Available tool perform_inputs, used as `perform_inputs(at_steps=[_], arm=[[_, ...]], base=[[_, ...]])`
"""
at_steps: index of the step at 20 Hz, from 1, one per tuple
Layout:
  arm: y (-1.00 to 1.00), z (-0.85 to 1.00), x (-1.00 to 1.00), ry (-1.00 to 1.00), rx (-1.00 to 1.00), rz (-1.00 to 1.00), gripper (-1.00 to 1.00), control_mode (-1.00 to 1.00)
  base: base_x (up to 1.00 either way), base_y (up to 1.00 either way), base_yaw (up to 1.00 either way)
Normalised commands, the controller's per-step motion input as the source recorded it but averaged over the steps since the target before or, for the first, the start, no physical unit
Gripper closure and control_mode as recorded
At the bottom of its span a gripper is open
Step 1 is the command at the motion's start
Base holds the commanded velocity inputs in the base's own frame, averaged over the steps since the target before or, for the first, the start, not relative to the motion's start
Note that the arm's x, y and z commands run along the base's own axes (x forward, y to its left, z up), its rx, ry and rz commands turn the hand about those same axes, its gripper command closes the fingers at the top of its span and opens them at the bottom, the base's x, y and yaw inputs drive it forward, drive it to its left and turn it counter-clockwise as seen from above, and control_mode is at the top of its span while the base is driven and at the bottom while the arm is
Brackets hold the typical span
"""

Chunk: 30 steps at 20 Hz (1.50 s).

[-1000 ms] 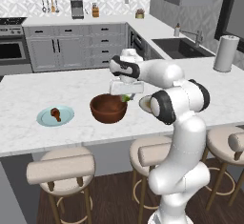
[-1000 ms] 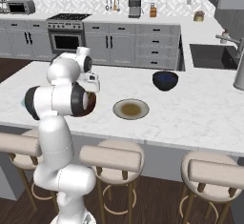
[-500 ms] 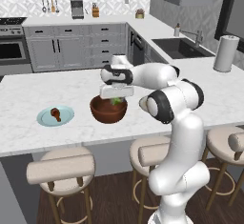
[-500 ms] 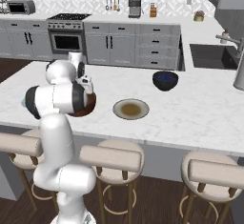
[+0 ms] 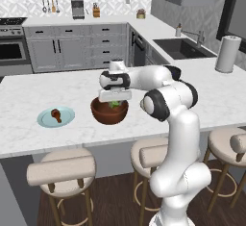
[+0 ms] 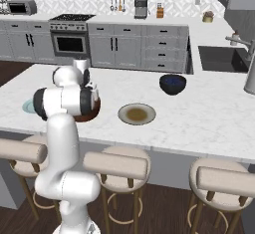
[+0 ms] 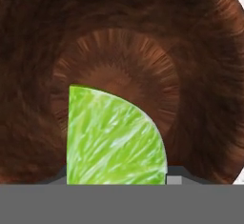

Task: Pick the chicken drumstick and lemon wedge from their plates and place them in the bowl. Then put the bowl in the fridge.

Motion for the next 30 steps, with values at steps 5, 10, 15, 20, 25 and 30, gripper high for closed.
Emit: perform_inputs(at_steps=[5,10,15,20,25,30], arm=[[-0.01,-0.36,0.00,0.00,0.00,-0.04,1.00,-1.00],[0.00,-0.33,0.00,-0.02,0.00,-0.04,1.00,-1.00],[0.00,-0.07,0.03,-0.01,0.00,-0.01,1.00,-1.00],[0.00,0.00,0.02,0.00,0.00,0.00,-1.00,-1.00],[0.00,0.00,0.00,0.00,0.00,0.00,-1.00,-1.00],[0.00,0.03,0.00,0.00,0.00,0.00,-1.00,-1.00]], base=[[0.00,0.00,0.00],[0.00,0.00,0.00],[0.00,0.00,0.00],[0.00,0.00,0.00],[0.00,0.00,0.00],[0.00,0.00,0.00]])
